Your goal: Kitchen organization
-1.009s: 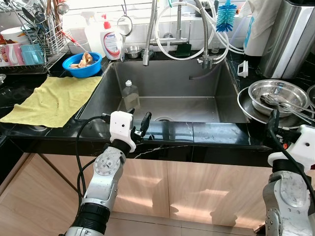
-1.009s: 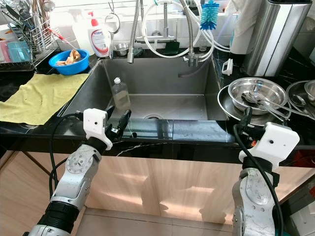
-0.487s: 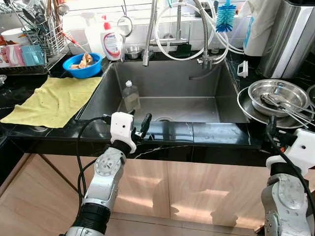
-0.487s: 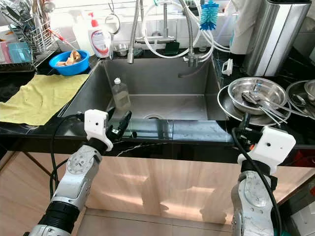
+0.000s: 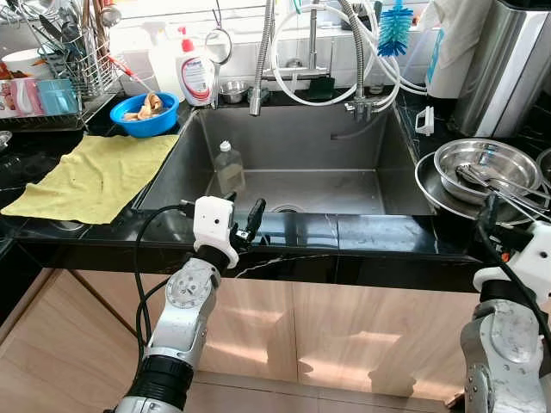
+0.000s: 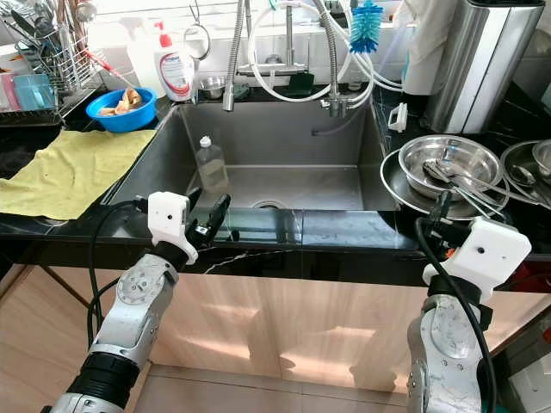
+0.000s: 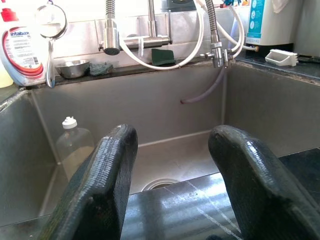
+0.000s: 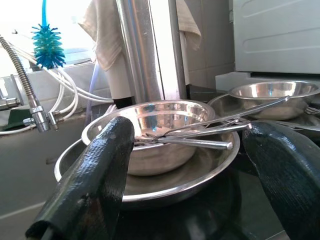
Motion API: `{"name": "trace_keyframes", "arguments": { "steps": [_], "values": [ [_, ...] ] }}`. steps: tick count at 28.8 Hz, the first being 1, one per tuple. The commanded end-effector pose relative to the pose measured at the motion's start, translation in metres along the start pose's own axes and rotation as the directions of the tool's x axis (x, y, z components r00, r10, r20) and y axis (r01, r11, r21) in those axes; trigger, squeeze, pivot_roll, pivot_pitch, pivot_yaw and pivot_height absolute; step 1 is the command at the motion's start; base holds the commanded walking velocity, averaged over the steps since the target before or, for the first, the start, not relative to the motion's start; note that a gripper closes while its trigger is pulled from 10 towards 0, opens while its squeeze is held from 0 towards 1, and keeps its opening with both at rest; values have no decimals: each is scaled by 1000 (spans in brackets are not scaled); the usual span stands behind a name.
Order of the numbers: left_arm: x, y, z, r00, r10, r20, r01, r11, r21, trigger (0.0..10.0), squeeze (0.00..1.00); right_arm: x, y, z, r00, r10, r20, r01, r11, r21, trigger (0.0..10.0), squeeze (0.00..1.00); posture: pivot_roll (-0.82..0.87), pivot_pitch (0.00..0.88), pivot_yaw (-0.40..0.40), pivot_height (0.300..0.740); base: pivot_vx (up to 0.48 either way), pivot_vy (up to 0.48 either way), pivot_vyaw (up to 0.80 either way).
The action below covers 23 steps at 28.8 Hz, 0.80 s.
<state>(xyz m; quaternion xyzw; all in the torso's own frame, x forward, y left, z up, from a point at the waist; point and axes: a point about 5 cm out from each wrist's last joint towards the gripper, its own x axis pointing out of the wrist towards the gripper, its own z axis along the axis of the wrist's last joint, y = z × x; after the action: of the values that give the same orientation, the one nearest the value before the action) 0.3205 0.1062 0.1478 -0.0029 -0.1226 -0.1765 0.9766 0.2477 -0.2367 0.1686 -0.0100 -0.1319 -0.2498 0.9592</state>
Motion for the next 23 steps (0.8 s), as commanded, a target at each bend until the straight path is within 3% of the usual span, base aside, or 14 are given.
{"name": "trace_keyframes", "arguments": {
  "steps": [1,4,6,7,23],
  "values": [
    [2,1,2,1000,-5,9,5,1000,14,10000,0,2,1,3,1000,-2,17,2,1000,4,4510,0,-174,0,104,740,0,0,0],
    [1,0,2,1000,-6,8,6,1000,13,10000,0,2,2,3,1000,0,18,0,1000,8,1176,0,-173,0,104,740,0,0,0],
    [1,0,2,1000,-7,8,6,1000,12,10000,0,2,2,3,1000,1,18,-1,1000,10,1176,0,-173,0,104,740,0,0,0],
    [2,0,2,1000,-7,7,7,1000,13,10000,0,2,3,2,1000,2,14,-2,1000,11,0,0,-171,0,104,740,0,0,0],
    [2,0,2,1000,-8,7,8,1000,15,10000,0,4,5,1,1000,12,8,-13,1000,16,0,0,-171,0,103,740,0,0,0]
  ]
}}
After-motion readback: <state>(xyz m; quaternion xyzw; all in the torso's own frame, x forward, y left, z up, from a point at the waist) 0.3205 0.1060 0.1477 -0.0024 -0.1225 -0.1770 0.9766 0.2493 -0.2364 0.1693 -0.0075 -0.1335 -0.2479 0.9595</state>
